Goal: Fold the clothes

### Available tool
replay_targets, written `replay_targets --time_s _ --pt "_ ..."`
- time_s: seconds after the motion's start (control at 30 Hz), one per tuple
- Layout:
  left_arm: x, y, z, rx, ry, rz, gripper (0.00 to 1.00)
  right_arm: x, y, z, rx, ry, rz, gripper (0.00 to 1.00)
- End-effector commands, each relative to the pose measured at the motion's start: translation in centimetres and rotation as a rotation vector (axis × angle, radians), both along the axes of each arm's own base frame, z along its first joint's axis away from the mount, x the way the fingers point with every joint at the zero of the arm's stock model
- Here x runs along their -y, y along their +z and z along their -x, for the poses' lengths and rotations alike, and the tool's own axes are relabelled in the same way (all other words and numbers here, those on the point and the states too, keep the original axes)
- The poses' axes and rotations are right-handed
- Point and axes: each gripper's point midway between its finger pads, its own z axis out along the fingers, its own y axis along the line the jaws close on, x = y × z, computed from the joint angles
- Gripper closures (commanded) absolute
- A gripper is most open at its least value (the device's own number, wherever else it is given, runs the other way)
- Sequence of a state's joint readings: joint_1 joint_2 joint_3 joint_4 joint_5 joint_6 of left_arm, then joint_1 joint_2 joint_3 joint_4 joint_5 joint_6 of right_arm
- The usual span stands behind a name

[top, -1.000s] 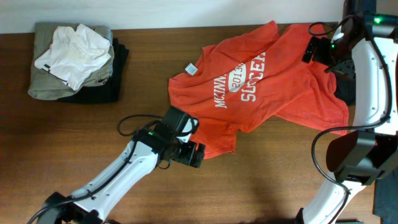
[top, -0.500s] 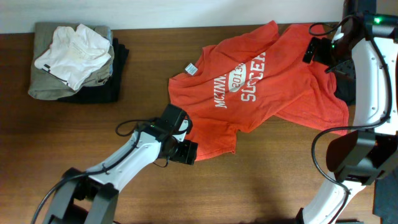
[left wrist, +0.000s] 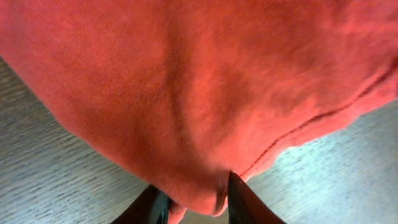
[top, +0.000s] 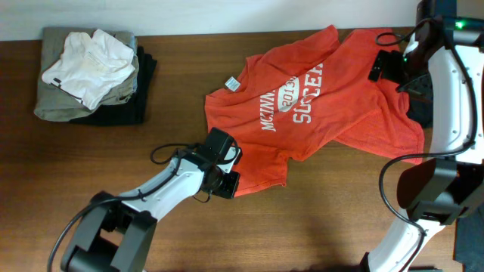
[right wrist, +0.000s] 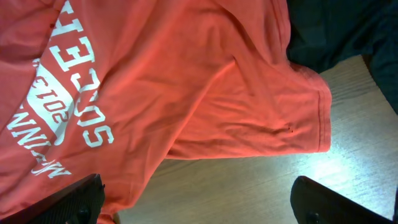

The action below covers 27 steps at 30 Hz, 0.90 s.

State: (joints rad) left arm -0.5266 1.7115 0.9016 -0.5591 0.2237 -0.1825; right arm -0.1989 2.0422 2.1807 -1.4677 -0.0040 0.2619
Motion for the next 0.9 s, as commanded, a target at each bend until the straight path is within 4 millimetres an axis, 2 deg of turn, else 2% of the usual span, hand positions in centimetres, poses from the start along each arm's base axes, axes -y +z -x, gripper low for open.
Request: replay_targets --time_s 0.0,0.1,0.2,0.27,0.33,0.43,0.57,0.67,0.77,0.87 --pt "-0.2 -1.6 0.2 -0.042 -0.005 -0.030 0.78 3.0 0.0 1.0 -0.018 -0.093 0.007 0.01" --pt "-0.4 -2.3 0.5 -0.063 -0.005 -0.043 0.80 5.7 -0.2 2.7 -0.052 -0.176 -0.005 0.01" --pt "-1.0 -2.5 0.2 -0.046 0.003 -0.080 0.92 8.3 -0.4 5.3 -0.108 -0.267 -0.031 0.01" --pt "-1.9 -2.7 -0.4 -0.028 0.046 -0.123 0.96 9.8 -0.7 7.2 -0.151 -0.319 -0.046 0.01" --pt "-2.2 -2.7 -0.5 -0.031 0.057 -0.124 0.96 10.9 -1.3 8.0 -0.168 -0.350 -0.047 0.01" --pt "-2.8 -2.7 -0.7 -0.043 0.093 -0.127 0.97 12.8 -3.1 9.6 -0.209 -0.431 -0.044 0.01" --pt "-3.0 -2.7 -0.8 -0.042 0.099 -0.126 0.97 13.0 -6.8 11.2 -0.276 -0.477 -0.107 0.02" --pt "-3.0 -2.7 -0.9 -0.038 0.099 -0.124 0.97 11.6 -10.0 11.1 -0.290 -0.460 -0.172 0.01" --pt "-3.0 -2.7 -0.8 -0.042 0.099 -0.126 0.97 11.6 -11.7 11.1 -0.288 -0.460 -0.170 0.03" --pt "-3.1 -2.7 -0.7 -0.047 0.098 -0.129 0.97 12.2 -13.2 11.8 -0.305 -0.535 -0.147 0.11"
